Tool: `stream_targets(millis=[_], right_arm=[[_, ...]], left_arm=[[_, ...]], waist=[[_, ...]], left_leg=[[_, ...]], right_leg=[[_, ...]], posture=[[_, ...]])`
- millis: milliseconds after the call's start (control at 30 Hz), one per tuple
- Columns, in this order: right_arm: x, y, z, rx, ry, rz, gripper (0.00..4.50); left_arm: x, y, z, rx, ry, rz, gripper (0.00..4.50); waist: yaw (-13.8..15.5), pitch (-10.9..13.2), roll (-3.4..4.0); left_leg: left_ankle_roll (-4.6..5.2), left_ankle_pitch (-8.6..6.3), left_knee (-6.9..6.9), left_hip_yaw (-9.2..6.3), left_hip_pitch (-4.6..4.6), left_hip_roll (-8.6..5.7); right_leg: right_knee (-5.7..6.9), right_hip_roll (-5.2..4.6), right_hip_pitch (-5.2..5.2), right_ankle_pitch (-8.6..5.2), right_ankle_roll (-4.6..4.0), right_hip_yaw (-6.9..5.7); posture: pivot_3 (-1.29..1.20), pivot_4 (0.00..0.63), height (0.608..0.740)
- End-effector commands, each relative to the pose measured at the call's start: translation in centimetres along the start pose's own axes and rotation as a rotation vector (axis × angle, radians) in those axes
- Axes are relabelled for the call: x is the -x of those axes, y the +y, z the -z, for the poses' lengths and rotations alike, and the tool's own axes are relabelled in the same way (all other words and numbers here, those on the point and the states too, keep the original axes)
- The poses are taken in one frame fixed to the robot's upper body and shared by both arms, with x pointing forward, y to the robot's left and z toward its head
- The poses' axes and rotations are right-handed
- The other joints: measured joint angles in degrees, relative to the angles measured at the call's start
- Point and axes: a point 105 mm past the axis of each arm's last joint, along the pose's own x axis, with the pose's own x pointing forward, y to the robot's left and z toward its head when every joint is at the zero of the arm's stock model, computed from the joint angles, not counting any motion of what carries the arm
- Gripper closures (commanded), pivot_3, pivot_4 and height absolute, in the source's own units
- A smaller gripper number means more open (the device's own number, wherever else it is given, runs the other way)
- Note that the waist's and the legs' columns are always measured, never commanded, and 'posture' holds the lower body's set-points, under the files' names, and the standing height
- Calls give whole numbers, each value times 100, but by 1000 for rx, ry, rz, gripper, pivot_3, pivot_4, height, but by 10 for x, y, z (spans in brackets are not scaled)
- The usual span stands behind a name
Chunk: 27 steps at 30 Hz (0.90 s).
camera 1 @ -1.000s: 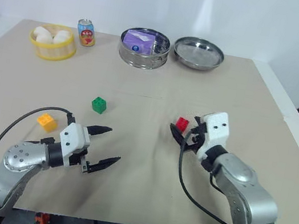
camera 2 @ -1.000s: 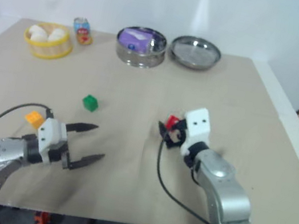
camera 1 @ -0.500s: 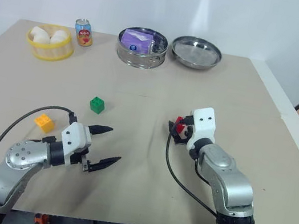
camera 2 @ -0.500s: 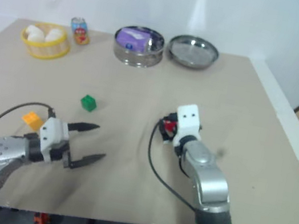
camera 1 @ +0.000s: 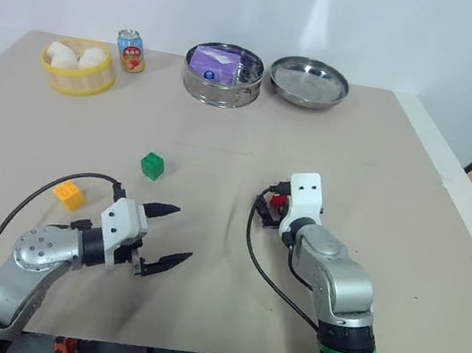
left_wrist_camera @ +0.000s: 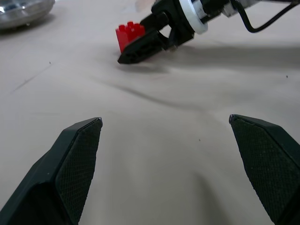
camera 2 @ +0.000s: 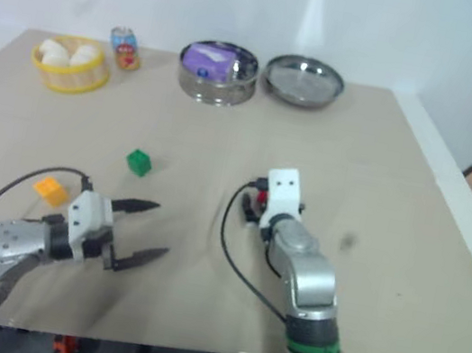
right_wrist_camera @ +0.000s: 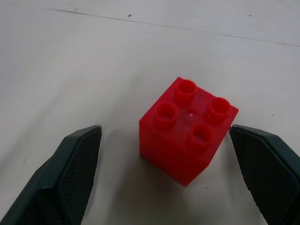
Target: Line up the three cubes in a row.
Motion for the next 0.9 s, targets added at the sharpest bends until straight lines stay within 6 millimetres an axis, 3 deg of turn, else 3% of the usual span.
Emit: stream_targets(millis=[33, 100, 167, 400, 700, 900], right_arm=[[-1, -7, -15, -27, -48, 49, 0], [-2, -8, -16, -44, -51, 56, 0], [-2, -8, -18, -68, -55, 63, 400], [-3, -10, -19, -86, -50, 84, 2705], [-3, -3, -19, -34, -49, 46, 2772], [1, 11, -19, 24, -66, -104, 2772]], left_arm=[[2, 1, -8, -49, -15, -6, 14], [2, 1, -8, -50, -15, -5, 14], [2, 1, -8, -51, -13, -5, 0], [1, 1, -5, -55, -6, 0, 0], [2, 2, -4, -60, -2, 2, 0], [2, 4, -3, -63, 1, 1, 0]], waist=[[0, 0, 0], [0, 0, 0], [-1, 0, 0], [-3, 0, 0], [-11, 0, 1], [-11, 0, 1]], left_leg=[[0, 0, 0, 0, 0, 0], [0, 0, 0, 0, -1, 0], [0, 0, 0, 0, -1, 0], [4, 3, -2, 0, -1, 2], [6, 3, -6, 1, -1, 3], [6, 4, -7, 2, -1, 3]], right_leg=[[0, 0, 0, 0, 0, 0], [0, 0, -1, 0, 0, 0], [0, 0, -1, 0, 0, 0], [1, 3, -5, 3, -3, 1], [1, 4, -7, 2, -5, 2], [1, 4, -8, 2, -5, 3]], posture=[[0, 150, 740], [0, 150, 740], [0, 150, 740], [0, 150, 740], [0, 150, 740], [0, 150, 740]])
